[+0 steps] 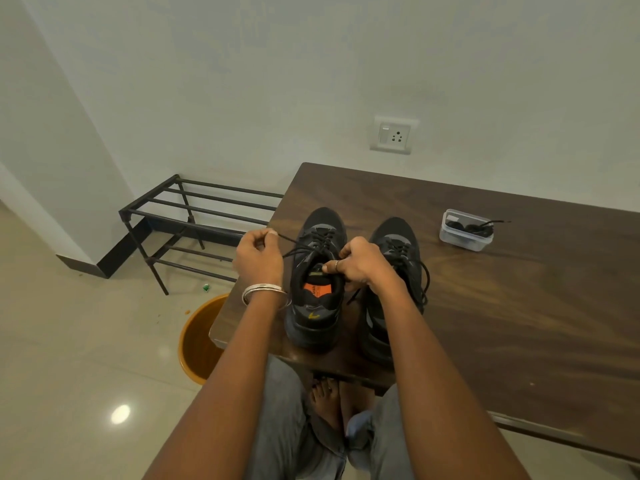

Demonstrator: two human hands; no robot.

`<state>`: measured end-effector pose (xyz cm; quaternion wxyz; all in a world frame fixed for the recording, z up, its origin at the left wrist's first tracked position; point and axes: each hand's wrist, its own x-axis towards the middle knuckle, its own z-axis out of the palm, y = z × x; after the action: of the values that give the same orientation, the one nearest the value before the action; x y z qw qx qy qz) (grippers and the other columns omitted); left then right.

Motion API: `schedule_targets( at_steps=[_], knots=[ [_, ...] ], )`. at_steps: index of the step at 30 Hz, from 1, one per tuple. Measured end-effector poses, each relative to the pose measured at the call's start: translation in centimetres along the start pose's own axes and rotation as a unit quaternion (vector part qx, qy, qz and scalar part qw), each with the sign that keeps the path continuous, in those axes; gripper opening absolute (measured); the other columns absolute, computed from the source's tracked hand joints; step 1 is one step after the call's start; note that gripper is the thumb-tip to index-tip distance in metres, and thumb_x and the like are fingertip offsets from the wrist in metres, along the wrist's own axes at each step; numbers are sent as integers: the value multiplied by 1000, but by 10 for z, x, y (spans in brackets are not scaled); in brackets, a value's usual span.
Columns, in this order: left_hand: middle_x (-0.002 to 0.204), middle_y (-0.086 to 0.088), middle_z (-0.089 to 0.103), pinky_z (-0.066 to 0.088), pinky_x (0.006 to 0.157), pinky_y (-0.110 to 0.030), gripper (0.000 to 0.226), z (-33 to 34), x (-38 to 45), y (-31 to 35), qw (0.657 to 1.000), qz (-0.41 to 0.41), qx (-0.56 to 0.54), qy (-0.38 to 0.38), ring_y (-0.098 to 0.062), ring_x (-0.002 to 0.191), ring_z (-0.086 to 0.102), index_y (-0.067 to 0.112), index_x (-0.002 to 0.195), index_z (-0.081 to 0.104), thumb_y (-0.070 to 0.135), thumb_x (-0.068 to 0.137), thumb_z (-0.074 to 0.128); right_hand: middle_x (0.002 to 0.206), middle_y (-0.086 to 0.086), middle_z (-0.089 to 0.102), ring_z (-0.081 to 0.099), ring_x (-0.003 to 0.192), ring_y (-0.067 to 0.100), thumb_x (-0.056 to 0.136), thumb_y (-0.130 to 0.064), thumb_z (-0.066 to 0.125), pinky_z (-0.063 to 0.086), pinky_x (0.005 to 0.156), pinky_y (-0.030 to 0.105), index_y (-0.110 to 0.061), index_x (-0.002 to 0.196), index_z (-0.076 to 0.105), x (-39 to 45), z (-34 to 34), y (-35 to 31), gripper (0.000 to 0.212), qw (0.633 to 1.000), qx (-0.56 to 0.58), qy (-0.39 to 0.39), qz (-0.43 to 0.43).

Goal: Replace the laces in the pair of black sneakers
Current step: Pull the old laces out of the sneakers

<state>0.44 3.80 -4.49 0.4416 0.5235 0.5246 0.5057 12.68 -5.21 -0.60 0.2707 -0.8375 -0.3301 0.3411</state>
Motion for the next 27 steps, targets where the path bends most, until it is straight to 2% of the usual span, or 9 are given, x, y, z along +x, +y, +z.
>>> schedule_targets(
  at_steps=[6,11,15,18,21,22,24,26,27],
  knots=[
    [113,3,57,29,95,-41,21,2,-4,2,929,252,257,-81,-20,114,44,28,104,70,29,83,67,111,18,64,73,83,33,87,-26,75,62,67,35,-1,116,57,-2,-2,-1,43,1000,-5,-8,-1],
    [118,11,57,21,93,-37,23,8,-12,-2,843,334,375,-192,-13,117,44,31,107,71,31,85,65,106,19,67,73,83,33,86,-26,76,62,70,37,-1,112,60,-1,-1,1,40,1000,-3,-8,-8],
    [110,7,63,24,89,-35,19,10,-12,0,824,353,397,-196,-15,105,53,26,105,71,29,91,59,105,19,68,73,83,33,86,-25,77,62,71,38,1,109,61,1,-1,1,38,1000,-3,-4,-9],
    [97,5,67,43,87,-37,10,8,-12,-2,893,290,286,-193,-14,91,61,20,93,72,21,87,64,107,18,67,73,82,31,86,-26,76,62,70,37,-2,111,61,1,-1,2,38,1000,-5,-4,-5],
    [91,-5,69,56,71,-27,10,7,-14,5,986,104,33,-122,-16,83,65,11,89,66,5,89,59,110,17,66,74,79,31,85,-26,77,62,65,33,-3,112,61,2,0,4,38,1000,5,-6,-5],
    [90,-9,68,55,65,-20,12,6,-13,11,991,27,-81,-103,-18,82,67,9,89,62,2,92,53,110,17,65,74,80,32,85,-26,77,62,66,33,-3,112,60,2,0,4,39,1000,7,-6,-6],
    [82,-11,66,53,62,-21,19,0,-8,21,946,-97,-302,-72,-19,72,68,10,86,52,-1,97,42,111,18,65,74,79,34,85,-25,77,62,69,37,-3,110,61,3,1,4,38,1000,11,-7,-5],
    [70,-6,60,50,62,-28,22,-5,-4,21,909,-144,-389,-45,-16,58,61,12,84,49,-1,98,38,110,19,66,74,79,35,84,-24,78,62,72,41,-1,109,61,4,0,4,38,1000,14,-10,-3],
    [68,-2,56,46,61,-28,19,-7,-3,21,921,-132,-363,-47,-13,55,56,12,87,50,0,97,41,109,19,66,74,80,36,84,-24,78,62,73,41,-1,109,61,4,0,4,39,1000,14,-10,0]
  ],
)
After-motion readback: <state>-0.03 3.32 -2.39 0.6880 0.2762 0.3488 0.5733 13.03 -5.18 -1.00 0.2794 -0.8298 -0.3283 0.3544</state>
